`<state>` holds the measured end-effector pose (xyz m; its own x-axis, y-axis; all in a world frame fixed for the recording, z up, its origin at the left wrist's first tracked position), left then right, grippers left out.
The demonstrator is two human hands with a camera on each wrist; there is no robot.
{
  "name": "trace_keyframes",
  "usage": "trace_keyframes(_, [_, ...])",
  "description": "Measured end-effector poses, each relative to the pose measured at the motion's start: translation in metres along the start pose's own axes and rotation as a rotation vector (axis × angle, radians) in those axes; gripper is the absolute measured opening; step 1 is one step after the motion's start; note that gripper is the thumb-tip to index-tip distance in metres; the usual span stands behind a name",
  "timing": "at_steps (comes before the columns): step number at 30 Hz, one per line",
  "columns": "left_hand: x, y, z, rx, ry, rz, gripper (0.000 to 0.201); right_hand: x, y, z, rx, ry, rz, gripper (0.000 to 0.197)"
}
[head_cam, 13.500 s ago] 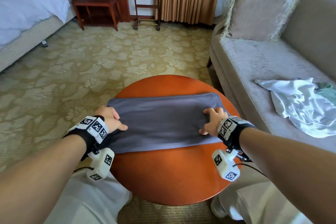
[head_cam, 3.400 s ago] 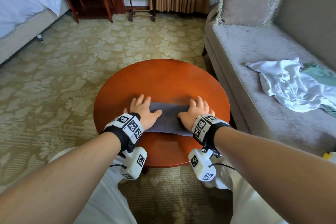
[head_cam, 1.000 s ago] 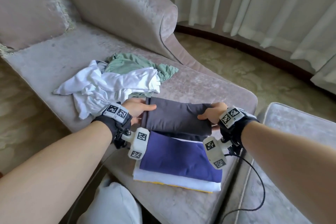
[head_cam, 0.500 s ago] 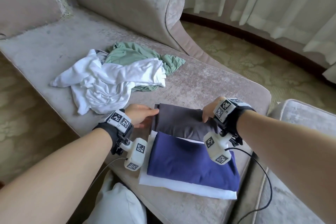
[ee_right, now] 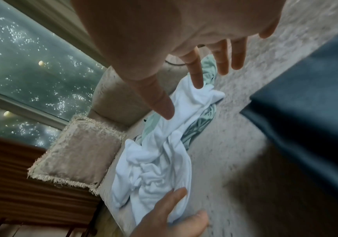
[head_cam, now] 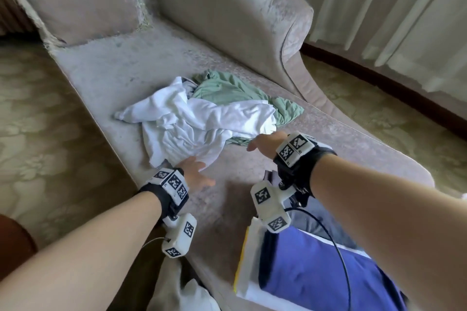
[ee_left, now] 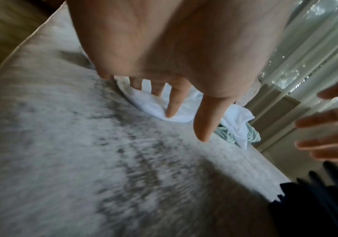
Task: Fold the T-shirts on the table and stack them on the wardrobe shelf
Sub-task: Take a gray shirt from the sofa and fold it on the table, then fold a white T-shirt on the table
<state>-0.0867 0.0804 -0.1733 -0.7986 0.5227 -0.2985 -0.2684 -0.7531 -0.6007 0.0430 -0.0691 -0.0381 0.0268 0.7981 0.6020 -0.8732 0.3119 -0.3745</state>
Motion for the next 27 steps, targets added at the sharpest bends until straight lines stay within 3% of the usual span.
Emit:
trace_keyframes(2, [0.008, 0.002, 0.004, -0.039, -0.022, -0.099, 0.076, 0.009, 0.014, -0.004, 0.008, 0.012, 0.066, 0.038])
trace_keyframes(5, [0.016, -0.005, 0.016, -0.106, -0.019, -0.111, 0.048, 0.018, 0.030, -0.010, -0.005, 0.013, 0.087, 0.038])
trace_keyframes(7, [0.024, -0.008, 0.021, -0.191, -0.003, 0.022, 0.032, 0.022, 0.040, -0.011, 0.009, 0.014, 0.105, 0.041])
trace_keyframes(11, [0.032, -0.016, 0.043, -0.359, 0.088, 0.542, 0.021, 0.030, 0.053, -0.005, -0.010, 0.003, 0.213, 0.036])
trace_keyframes(12, [0.030, -0.021, 0.054, -0.362, 0.155, 0.664, 0.023, 0.032, 0.057, -0.004, -0.011, -0.001, 0.230, 0.044])
trace_keyframes(15, [0.026, -0.040, 0.098, -0.366, 0.294, 0.904, 0.035, 0.035, 0.076, -0.004, 0.048, -0.059, 0.274, 0.098])
trace_keyframes(18, [0.027, -0.051, 0.138, -0.306, 0.442, 1.156, 0.032, 0.044, 0.100, 0.015, 0.141, -0.128, 0.332, 0.122])
trace_keyframes(20, [0.030, -0.055, 0.167, -0.272, 0.562, 1.275, 0.026, 0.048, 0.118, 0.031, 0.199, -0.193, 0.377, 0.112])
trace_keyframes(23, [0.040, -0.063, 0.215, -0.284, 0.676, 1.336, 0.026, 0.059, 0.140, 0.064, 0.182, -0.293, 0.453, 0.056])
trace_keyframes(24, [0.044, -0.066, 0.231, -0.299, 0.704, 1.345, 0.027, 0.065, 0.146, 0.077, 0.137, -0.336, 0.479, 0.046])
trace_keyframes(27, [0.064, -0.073, 0.278, -0.377, 0.763, 1.393, 0.032, 0.087, 0.161, 0.114, 0.010, -0.433, 0.448, 0.047])
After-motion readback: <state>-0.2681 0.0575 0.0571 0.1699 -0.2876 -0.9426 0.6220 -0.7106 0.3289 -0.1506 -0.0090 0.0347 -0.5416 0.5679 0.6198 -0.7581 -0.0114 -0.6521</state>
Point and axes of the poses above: each hand's wrist, its own z-axis away from the middle knuckle, its own y-axis out of the palm, x = y × z, the point moved 1 cm from there along -z, towards the middle knuckle, and after that the axes turned 13 degrees about x, right-handed, at the moved point
